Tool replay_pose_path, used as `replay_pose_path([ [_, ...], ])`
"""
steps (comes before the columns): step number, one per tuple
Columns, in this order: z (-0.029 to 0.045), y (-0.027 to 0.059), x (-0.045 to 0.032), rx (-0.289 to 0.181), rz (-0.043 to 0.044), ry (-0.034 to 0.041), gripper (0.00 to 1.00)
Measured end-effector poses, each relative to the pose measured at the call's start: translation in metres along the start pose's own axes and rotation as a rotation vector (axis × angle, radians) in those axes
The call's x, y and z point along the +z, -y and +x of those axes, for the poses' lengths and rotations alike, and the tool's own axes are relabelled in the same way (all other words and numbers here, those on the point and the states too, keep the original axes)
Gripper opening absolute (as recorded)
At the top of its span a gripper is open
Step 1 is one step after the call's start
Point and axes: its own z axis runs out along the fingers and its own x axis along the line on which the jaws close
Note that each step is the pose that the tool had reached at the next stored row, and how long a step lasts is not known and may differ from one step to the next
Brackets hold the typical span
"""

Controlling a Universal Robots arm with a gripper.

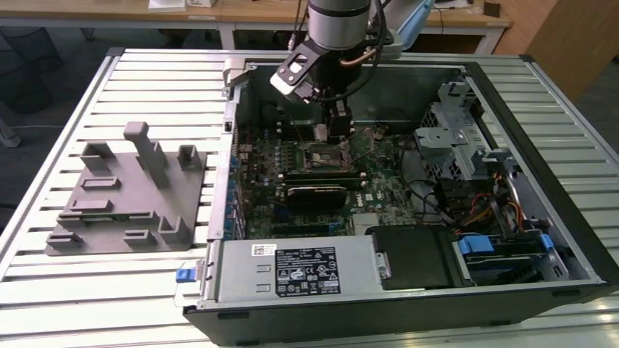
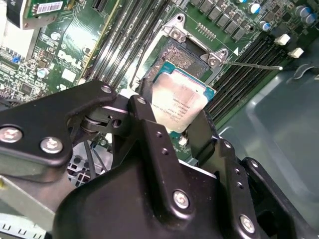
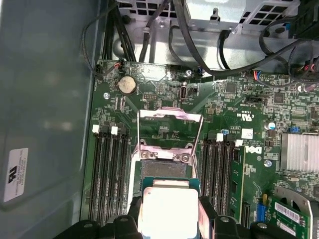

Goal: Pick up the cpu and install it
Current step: 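Pick up the cpu and move it towards the insertion slot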

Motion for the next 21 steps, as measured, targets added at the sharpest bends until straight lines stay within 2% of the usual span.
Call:
replay_pose_path([
  [5, 0.0, 0.0001, 0.0054, 0.0, 0.0, 0.0, 0.53],
  [11, 0.0001, -0.0001, 0.0069, 0.0, -0.0002, -0.0004, 0.53],
  [21, 0.0, -0.0007, 0.0242, 0.0, -0.0001, -0.0002, 0.53],
])
